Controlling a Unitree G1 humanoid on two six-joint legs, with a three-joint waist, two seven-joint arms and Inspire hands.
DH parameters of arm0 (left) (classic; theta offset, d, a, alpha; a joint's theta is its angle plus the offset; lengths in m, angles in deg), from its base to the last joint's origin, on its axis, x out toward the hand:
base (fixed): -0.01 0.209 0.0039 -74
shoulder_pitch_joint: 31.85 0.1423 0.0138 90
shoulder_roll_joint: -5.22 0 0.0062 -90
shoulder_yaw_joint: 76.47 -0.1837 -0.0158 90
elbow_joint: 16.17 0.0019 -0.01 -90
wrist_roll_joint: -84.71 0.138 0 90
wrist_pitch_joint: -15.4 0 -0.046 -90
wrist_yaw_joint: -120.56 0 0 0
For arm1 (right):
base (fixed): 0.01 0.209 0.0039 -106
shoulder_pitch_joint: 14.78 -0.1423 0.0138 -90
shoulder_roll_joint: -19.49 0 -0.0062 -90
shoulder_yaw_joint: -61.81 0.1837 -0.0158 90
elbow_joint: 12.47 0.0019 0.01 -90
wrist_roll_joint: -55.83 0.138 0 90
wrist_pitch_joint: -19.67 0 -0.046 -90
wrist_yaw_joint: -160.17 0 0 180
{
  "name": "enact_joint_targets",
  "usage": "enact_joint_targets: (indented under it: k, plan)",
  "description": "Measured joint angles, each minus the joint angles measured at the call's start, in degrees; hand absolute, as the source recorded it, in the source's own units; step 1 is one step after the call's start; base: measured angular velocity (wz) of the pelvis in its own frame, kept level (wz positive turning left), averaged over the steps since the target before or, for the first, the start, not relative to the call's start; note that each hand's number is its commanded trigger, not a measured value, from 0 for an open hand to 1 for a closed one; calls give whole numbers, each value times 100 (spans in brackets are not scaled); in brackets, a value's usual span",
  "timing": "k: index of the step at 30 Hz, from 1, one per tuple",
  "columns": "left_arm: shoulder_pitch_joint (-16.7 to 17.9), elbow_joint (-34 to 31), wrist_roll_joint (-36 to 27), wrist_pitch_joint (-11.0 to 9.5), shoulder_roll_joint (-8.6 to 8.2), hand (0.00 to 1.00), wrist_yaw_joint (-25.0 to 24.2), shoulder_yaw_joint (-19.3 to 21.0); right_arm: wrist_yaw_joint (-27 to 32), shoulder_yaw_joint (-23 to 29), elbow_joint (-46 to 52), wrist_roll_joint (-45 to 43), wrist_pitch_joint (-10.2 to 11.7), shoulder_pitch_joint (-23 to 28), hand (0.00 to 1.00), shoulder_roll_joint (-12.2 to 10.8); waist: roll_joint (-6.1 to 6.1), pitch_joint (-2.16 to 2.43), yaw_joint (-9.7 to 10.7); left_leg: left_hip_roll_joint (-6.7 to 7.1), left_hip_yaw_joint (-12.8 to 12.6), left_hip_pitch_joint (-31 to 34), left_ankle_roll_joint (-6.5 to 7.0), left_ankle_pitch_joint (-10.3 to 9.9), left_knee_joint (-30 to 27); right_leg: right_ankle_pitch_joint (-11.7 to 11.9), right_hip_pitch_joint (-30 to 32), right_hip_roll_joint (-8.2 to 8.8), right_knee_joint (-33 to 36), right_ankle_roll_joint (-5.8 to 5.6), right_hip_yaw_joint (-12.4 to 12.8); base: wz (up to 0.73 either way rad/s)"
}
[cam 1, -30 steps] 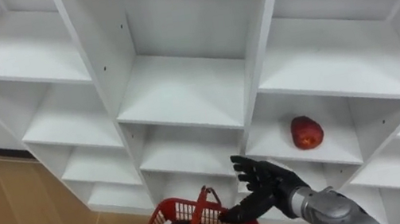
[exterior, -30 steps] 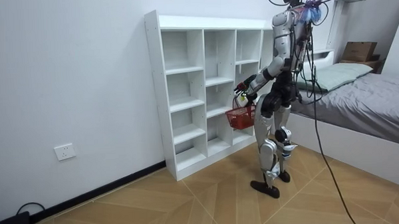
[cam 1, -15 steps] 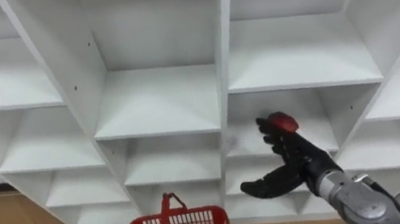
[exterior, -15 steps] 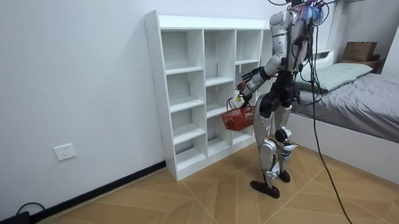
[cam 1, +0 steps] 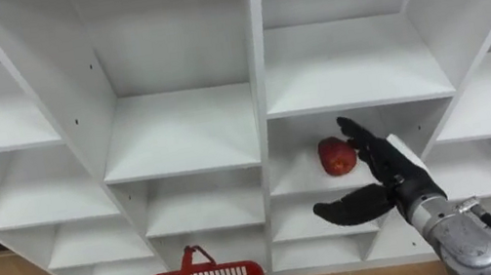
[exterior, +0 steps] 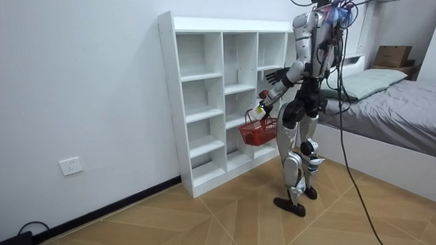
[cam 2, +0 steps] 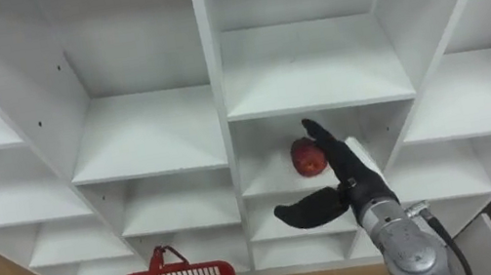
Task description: Collect fruits from the closet
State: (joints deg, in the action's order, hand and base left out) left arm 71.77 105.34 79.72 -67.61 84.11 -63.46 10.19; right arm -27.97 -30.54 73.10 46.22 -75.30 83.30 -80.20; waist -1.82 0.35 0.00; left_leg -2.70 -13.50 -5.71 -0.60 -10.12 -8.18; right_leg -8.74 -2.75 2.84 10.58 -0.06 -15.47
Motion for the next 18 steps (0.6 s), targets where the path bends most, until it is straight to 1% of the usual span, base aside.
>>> enact_joint_targets:
  k: [4,9,11,14,17,18]
  plan:
    - [7,12,-19,0,0,100,29,30,15,61,71,-49,0,5,0,-1,-32,17,-2,0,0,-5,-1,-3,9,0,6,-5,7,0,22,0]
    - [11,17,-171,-2,1,100,120,86,115,136,74,-215,0,5,0,0,-36,14,-22,-7,-65,1,-1,-3,47,3,76,-19,37,5,103,-7]
    - [11,16,-160,-3,-1,100,106,142,162,137,74,-481,0,4,0,0,-46,8,-40,-7,-66,2,-2,-4,53,2,82,-20,39,3,111,-2]
    - [11,17,-160,-7,-3,100,104,208,192,138,75,-849,0,-14,0,1,-68,-8,-57,-7,-73,4,-5,-5,58,1,90,-20,37,2,111,0]
    - [13,17,-161,-14,0,100,114,204,217,137,72,-943,0,-19,0,43,-85,-48,-144,-6,-73,4,-9,-8,60,1,86,-21,19,1,113,0]
    - [16,17,-161,-16,-1,100,113,199,219,136,72,-942,0,-19,0,54,-84,-52,-160,-6,-71,4,-9,-8,63,1,85,-21,18,1,112,0]
